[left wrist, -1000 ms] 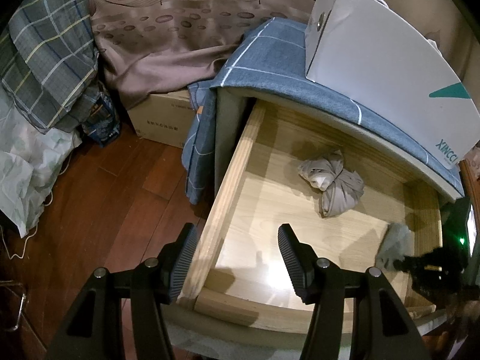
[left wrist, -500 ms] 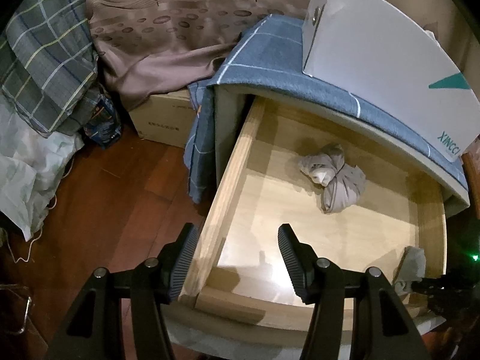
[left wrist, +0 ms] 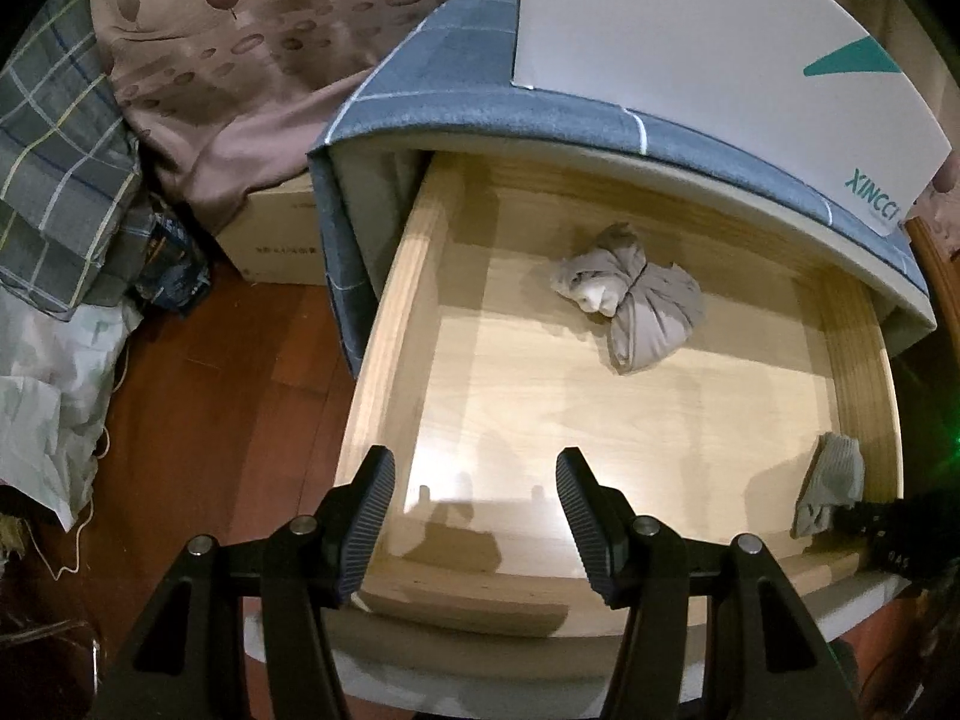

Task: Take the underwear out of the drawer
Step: 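Move the left tool toward the grey knotted underwear while the right tool holds the grey sock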

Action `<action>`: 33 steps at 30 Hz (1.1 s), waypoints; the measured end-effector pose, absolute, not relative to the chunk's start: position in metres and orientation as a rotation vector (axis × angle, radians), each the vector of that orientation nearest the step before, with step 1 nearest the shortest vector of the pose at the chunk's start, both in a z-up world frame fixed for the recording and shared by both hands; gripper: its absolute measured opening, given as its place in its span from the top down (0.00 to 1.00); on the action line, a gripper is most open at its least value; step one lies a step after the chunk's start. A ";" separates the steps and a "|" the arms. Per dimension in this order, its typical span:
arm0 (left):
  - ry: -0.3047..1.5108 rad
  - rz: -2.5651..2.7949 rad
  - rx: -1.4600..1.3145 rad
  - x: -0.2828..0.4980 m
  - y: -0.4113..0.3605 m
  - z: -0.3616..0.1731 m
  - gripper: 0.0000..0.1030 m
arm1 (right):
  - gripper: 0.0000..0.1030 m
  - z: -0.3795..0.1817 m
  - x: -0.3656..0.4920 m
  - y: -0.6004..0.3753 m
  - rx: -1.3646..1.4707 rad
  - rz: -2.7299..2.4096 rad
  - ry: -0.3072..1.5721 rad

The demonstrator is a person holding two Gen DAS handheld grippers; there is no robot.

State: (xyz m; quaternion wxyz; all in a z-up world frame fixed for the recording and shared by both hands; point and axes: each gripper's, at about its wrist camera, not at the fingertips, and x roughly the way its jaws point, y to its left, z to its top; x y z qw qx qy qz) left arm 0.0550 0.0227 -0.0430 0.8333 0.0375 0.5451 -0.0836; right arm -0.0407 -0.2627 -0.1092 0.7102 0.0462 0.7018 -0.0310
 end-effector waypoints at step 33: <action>1.110 -0.355 0.357 0.075 -0.031 -0.035 0.44 | 0.57 -0.062 -0.034 -0.312 0.197 -0.142 1.442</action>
